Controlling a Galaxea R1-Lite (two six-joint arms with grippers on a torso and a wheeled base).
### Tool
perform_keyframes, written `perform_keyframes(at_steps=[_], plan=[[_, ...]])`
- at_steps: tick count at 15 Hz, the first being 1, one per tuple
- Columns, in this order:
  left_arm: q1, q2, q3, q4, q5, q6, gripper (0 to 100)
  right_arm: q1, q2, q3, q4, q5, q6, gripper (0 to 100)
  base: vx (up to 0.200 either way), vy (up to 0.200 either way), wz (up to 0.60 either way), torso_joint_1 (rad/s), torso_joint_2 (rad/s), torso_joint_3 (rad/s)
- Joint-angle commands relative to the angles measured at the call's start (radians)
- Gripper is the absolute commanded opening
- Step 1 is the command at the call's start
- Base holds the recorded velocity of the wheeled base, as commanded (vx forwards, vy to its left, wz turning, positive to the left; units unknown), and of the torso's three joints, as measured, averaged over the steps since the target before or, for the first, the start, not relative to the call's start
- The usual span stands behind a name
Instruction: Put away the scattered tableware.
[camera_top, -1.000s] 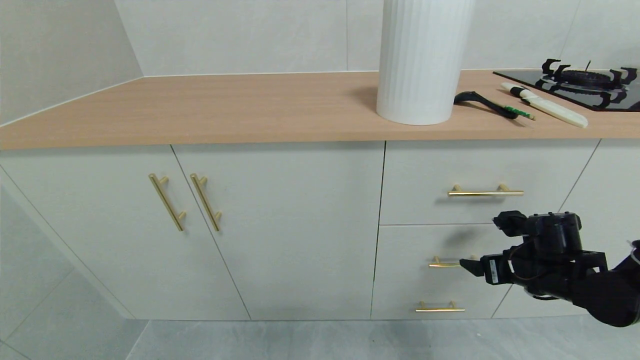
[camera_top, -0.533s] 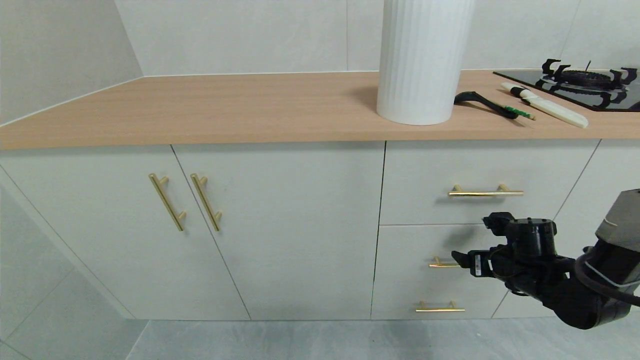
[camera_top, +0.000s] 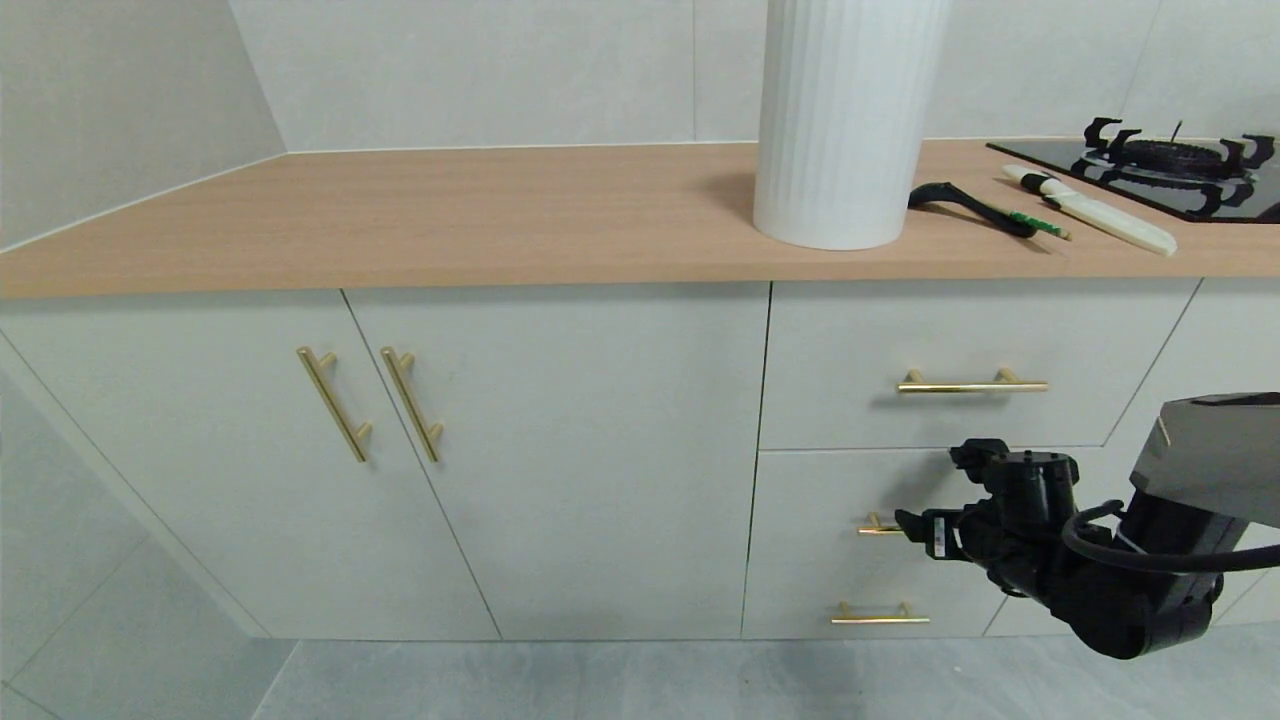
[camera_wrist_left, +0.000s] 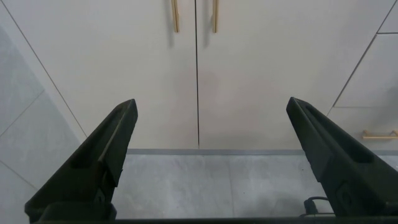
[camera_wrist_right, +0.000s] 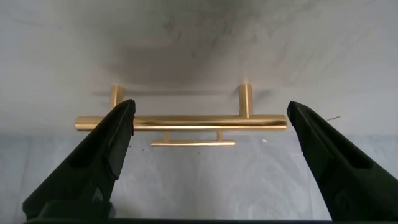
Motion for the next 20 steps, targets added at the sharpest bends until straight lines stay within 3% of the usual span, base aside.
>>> perform_keyframes(at_steps=[1, 4, 8, 17, 20], plan=[[0.0, 0.001, 0.0, 0.0, 0.0, 0.001, 100, 0.001, 0.025, -0.009, -0.011, -0.001, 0.001, 100, 0.0, 0.0, 0.0, 0.0, 0.0, 0.0], [0.0, 0.001, 0.0, 0.0, 0.0, 0.001, 100, 0.001, 0.079, -0.009, -0.091, -0.007, -0.003, 100, 0.0, 0.0, 0.0, 0.0, 0.0, 0.0], [0.0, 0.001, 0.0, 0.0, 0.0, -0.001, 100, -0.001, 0.091, 0.002, -0.083, -0.013, -0.008, 100, 0.0, 0.0, 0.0, 0.0, 0.0, 0.0], [0.0, 0.001, 0.0, 0.0, 0.0, -0.001, 100, -0.001, 0.077, 0.008, -0.015, -0.013, -0.011, 100, 0.0, 0.0, 0.0, 0.0, 0.0, 0.0], [0.0, 0.001, 0.0, 0.0, 0.0, -0.001, 100, 0.001, 0.008, 0.028, 0.075, -0.013, -0.011, 100, 0.0, 0.0, 0.0, 0.0, 0.0, 0.0]])
